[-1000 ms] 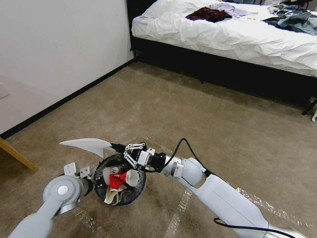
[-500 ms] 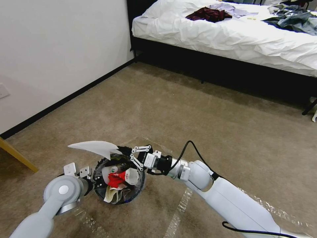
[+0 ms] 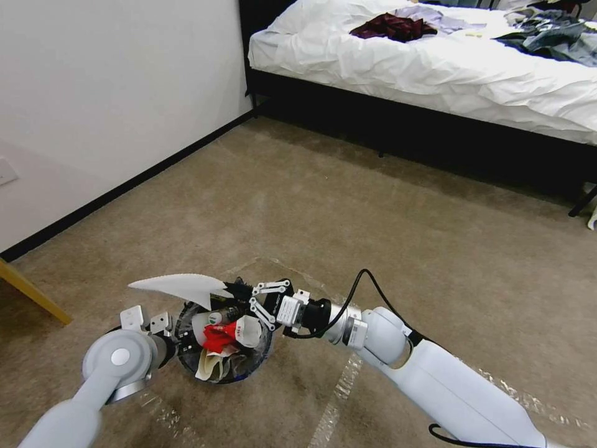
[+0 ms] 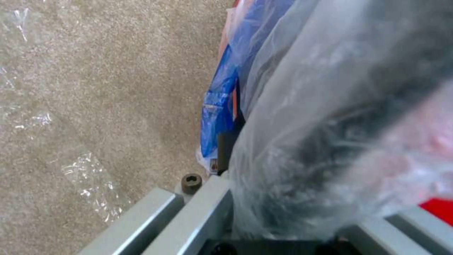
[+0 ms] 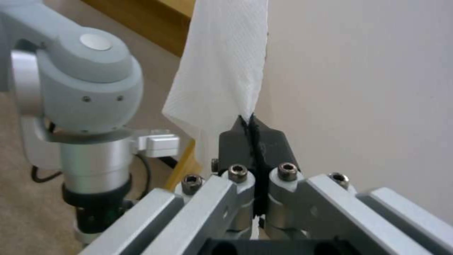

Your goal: Pick up the trash bin and place the garbage on the floor into it.

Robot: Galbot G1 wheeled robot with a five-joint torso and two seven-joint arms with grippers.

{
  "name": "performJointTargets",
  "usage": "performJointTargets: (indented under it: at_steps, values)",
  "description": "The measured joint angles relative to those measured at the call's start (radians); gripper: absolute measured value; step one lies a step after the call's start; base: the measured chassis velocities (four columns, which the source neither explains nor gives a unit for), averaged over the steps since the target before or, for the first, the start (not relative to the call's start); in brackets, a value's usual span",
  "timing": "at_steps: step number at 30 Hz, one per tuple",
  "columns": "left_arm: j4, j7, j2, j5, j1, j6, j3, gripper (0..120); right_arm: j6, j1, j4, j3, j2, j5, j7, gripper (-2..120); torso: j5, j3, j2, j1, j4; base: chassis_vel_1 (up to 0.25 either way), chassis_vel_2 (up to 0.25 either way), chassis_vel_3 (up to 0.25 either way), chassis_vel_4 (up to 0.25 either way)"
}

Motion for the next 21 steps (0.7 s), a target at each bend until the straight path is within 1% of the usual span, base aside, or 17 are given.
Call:
performJointTargets:
  at_steps: [2, 4, 7, 21]
  values:
    - [0.000, 0.000, 0.000, 0.000, 0.000, 0.000, 0.000, 0, 0.000, 0.000, 0.000, 0.000, 0.001, 0.000, 0.000, 0, 0.0000, 0.000, 0.000, 0.000, 0.0000, 0.000, 0.000, 0.000, 0.000]
    - [-0.002, 0.000, -0.001, 0.000, 0.001, 0.000, -0.003, 0, 0.006, -0.006, -0.017, -0.011, 0.034, -0.012, -0.006, 0, 0.0000, 0.000, 0.000, 0.000, 0.0000, 0.000, 0.000, 0.000, 0.000]
    - [-0.003, 0.000, 0.000, -0.001, 0.000, 0.000, -0.005, 0, 0.011, -0.005, -0.031, -0.014, 0.046, -0.014, -0.008, 0, 0.0000, 0.000, 0.000, 0.000, 0.0001, 0.000, 0.000, 0.000, 0.000]
    - [-0.002, 0.000, -0.004, -0.003, -0.005, 0.000, -0.007, 0, 0.049, -0.043, -0.080, -0.008, 0.052, -0.024, -0.020, 0, 0.0000, 0.000, 0.000, 0.000, 0.0000, 0.000, 0.000, 0.000, 0.000]
